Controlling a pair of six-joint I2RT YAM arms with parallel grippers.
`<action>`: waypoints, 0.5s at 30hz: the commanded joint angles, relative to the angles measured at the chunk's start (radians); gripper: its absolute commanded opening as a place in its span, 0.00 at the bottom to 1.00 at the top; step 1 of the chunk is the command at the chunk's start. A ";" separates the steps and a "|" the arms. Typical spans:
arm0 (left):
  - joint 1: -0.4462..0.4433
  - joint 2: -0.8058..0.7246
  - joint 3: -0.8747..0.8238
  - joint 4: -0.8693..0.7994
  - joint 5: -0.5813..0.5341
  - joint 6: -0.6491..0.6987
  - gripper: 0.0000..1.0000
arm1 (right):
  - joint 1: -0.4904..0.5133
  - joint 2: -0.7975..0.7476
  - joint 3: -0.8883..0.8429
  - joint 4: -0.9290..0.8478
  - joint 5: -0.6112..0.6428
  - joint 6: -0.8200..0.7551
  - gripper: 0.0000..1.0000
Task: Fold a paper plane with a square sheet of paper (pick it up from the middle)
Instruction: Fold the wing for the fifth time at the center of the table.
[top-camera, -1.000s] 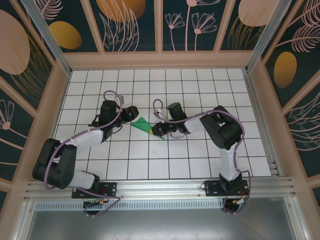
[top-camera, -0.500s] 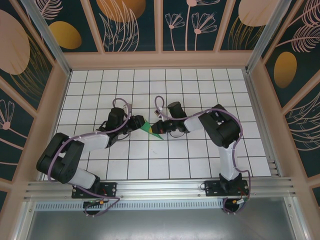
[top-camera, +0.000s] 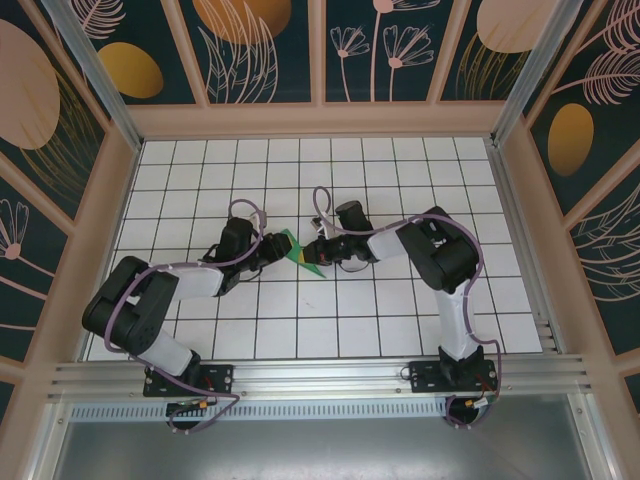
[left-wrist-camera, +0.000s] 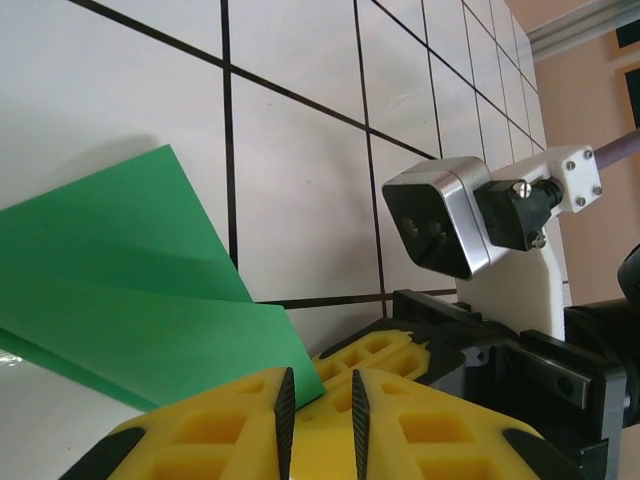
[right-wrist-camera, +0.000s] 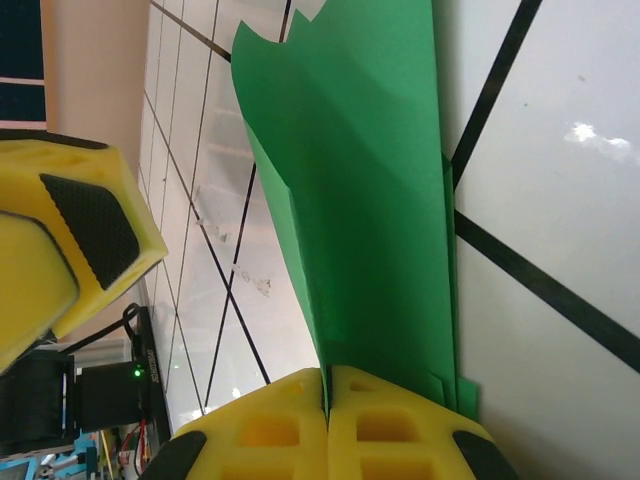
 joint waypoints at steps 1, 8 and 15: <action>-0.009 0.029 -0.009 0.053 0.029 -0.017 0.23 | -0.016 0.045 0.014 -0.059 0.028 0.030 0.00; -0.012 0.066 -0.005 0.066 0.036 -0.021 0.19 | -0.026 0.059 0.014 -0.078 0.053 0.050 0.00; -0.012 0.089 -0.013 0.067 0.020 -0.020 0.16 | -0.029 0.063 0.008 -0.075 0.059 0.048 0.00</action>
